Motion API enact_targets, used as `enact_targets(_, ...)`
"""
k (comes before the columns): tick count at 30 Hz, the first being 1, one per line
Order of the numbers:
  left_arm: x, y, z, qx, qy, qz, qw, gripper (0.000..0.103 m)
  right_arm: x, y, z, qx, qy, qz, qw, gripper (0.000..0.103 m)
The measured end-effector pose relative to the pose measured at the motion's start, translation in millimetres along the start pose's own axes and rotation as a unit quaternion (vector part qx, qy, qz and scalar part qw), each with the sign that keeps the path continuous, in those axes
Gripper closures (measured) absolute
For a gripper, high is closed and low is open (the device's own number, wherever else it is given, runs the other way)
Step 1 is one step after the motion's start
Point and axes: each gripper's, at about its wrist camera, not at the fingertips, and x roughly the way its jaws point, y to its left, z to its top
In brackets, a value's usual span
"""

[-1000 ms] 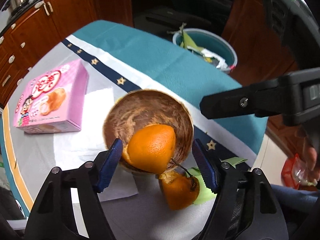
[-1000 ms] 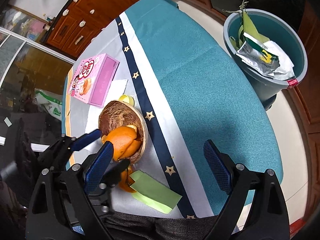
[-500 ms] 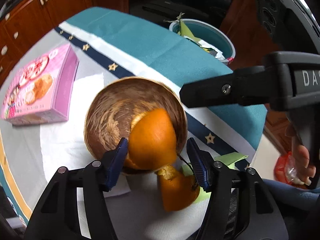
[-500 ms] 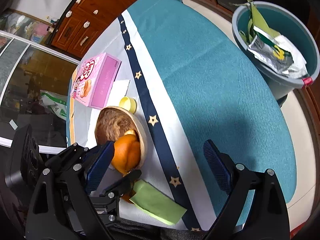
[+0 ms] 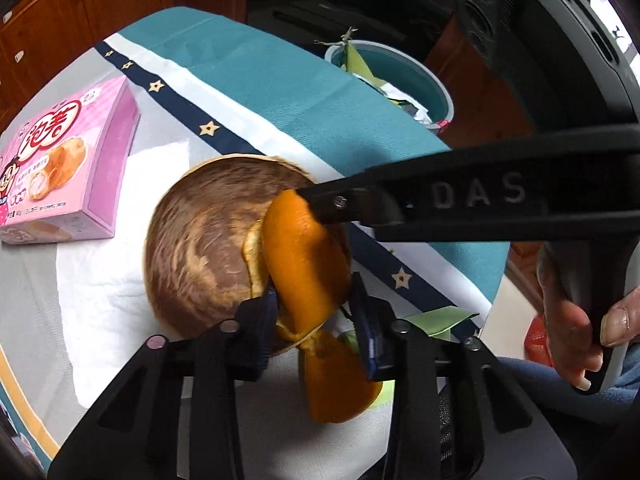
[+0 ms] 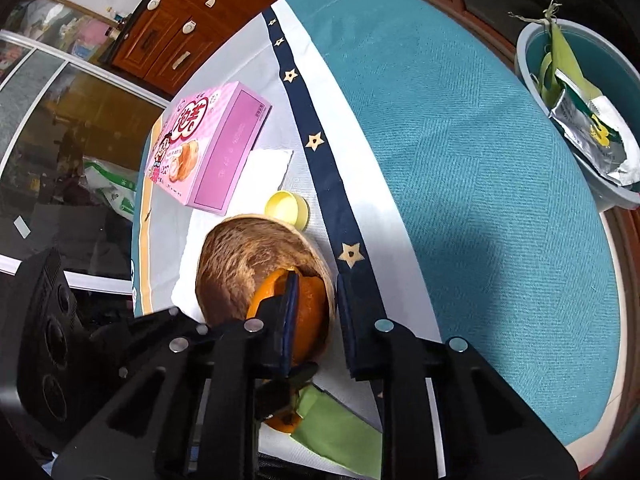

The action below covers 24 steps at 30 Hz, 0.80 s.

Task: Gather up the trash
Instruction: 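Grasp the orange peel with the left tool while the right tool grasps the coconut-shell bowl rim, then lift the orange peel and coconut-shell bowl off the table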

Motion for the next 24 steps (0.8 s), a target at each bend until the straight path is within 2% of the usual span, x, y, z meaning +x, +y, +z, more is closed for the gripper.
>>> enact_targets(3,3,0,2,-0.006,0.002,-0.008,0.9999,0.072,2,-5,2,0.012,0.001,0.007,1.000,0.083)
enact_targets(7,6,11,5,-0.040,0.005,-0.035,0.9986,0.070,6,-10,3,0.027,0.001,0.018,0.999,0.083)
enact_targets(10,3,16,3,-0.051,-0.001,-0.050,0.9974,0.075,7,-14,6,0.035,0.003,0.028,0.999,0.082)
enact_targets(12,-3,13,0,-0.040,-0.009,-0.039,0.9984,0.083,5,-18,6,0.046,0.002,0.035,0.998,0.070)
enact_targets(15,-16,14,-3,-0.044,-0.018,-0.040,0.9981,0.086,2,-23,6,0.058,0.001,0.044,0.997,0.061)
enact_targets(17,-27,18,-3,-0.056,-0.026,-0.055,0.9966,0.086,0,-23,5,0.058,-0.001,0.048,0.997,0.057)
enact_targets(24,-28,32,-11,-0.085,-0.015,-0.074,0.9936,0.085,0,-10,5,0.039,0.000,0.044,0.998,0.057)
